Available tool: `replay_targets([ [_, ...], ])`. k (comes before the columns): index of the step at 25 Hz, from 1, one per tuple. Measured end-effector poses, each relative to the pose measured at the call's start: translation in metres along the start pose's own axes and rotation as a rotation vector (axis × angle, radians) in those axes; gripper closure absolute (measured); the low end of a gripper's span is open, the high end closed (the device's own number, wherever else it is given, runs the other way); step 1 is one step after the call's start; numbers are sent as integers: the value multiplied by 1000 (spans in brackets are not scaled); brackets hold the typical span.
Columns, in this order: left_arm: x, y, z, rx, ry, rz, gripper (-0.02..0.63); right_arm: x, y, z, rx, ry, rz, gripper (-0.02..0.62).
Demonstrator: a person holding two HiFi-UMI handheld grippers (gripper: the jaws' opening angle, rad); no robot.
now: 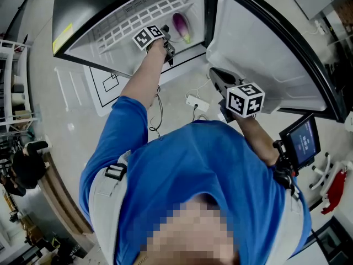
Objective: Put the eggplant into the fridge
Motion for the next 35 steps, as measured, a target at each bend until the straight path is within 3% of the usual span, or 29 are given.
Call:
replay_targets([
  [17,11,3,22,87,-82,-32,456,2,3,1,5,33,16,595],
  [29,30,-9,80,166,-195,-175,459,-14,0,-2,27,60,29,595],
  [35,46,-24,125,201,-264,-234,542,-26,-2,5,57,44,31,595],
])
Point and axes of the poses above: the fingertips, and each gripper's own axes: z backward along the fingers, x to its right, y out of its top, the point moved 6 cm from there along z, backward along the fingers, and after that the axes turned 4 degrees about -y, right-handed, at the moved point
